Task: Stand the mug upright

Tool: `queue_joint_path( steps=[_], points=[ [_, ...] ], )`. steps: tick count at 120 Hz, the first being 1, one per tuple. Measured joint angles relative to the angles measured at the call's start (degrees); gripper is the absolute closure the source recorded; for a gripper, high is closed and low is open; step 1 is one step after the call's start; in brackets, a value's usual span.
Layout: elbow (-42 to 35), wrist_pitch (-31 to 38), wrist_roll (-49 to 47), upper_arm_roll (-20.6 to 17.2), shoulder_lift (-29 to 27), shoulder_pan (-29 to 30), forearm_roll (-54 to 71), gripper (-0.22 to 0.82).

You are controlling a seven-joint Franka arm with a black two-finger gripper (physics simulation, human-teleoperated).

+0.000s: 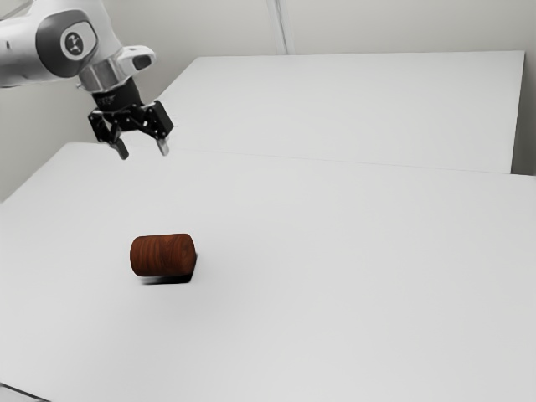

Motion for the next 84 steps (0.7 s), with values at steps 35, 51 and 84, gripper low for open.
queue_joint_path(
  steps=[35, 51, 84],
  points=[
    [-2.7, 0.3, 4.7, 0.0, 2.4, 8.7, -4.1, 0.00],
    [-8.4, 2.1, 7.2, 0.2, 1.2, 11.5, -5.7, 0.00],
    [-15.1, 8.3, 12.9, 0.6, 1.4, 14.5, -10.1, 0.00]
  ],
)
